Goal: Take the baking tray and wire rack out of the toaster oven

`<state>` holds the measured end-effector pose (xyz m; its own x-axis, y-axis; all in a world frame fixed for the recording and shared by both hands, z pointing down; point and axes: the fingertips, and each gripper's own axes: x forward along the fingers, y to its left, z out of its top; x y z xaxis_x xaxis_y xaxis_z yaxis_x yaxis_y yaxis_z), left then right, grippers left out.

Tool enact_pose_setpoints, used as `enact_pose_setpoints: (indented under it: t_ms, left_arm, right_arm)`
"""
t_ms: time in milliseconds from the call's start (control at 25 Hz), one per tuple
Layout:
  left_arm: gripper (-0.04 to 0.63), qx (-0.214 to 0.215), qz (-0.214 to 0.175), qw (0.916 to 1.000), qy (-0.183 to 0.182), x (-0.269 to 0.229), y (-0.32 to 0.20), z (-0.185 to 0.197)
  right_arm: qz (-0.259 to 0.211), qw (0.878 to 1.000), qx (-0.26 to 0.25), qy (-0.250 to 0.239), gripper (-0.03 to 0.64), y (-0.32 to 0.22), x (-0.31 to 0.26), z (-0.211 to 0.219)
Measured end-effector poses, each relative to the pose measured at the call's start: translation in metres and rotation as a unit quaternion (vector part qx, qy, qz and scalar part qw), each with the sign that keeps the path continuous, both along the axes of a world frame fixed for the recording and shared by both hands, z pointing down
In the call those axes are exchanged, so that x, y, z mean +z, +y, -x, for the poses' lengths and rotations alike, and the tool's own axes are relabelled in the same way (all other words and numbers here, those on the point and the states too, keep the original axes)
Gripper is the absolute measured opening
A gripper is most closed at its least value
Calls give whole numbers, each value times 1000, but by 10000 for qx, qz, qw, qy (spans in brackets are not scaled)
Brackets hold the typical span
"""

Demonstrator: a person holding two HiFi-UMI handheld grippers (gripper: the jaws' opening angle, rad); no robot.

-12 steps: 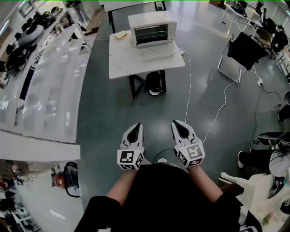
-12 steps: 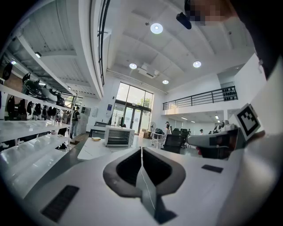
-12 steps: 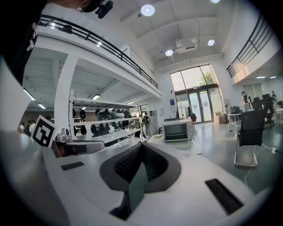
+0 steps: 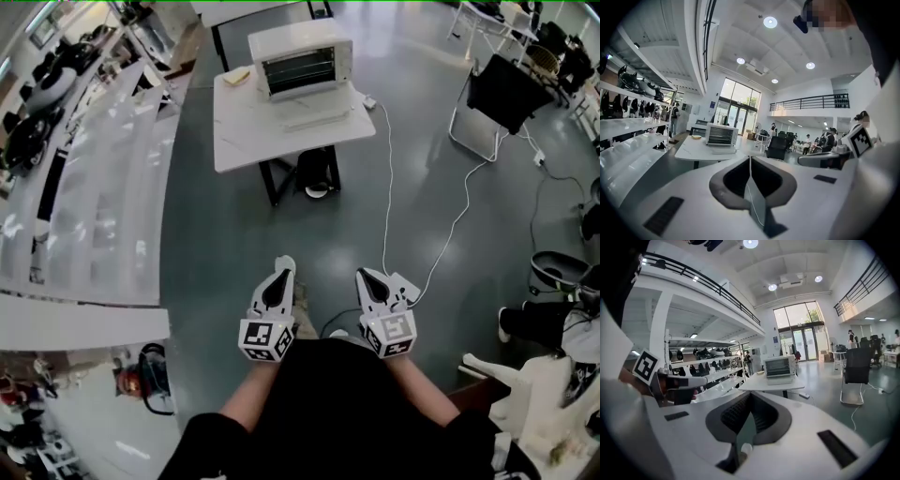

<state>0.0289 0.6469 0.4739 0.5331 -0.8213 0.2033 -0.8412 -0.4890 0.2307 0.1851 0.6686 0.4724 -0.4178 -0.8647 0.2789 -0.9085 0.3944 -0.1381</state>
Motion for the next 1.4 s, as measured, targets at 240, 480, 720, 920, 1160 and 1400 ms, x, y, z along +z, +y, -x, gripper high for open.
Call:
enact_pose_setpoints:
  t_ms: [240,480,720,920,1160,1400]
  left_arm:
    - [26,150,43,9995,288,6,-62,1]
    - [26,526,-68,9980,356,11,-183,-2]
    - [26,764,-45,9941,770,-1,-291,18]
    - [26,870,58,9936,721,-3,-379,60]
    - [26,805,162,9940,722,7,-458,99]
    - [26,737,282,9926,921,13,-496,118]
  right_arm:
    - [62,9999,-75,86,23,-44,10,9]
    - [-43,9978,564,360,23,-151,12,-8]
    - [249,9961,663,527,23,-245,9,15]
    - [337,9973,489,428,23,-334,6,61]
    - [523,9956,515,583,23,-416,11,94]
    - [693,9936,532,721,23,-447,10,107]
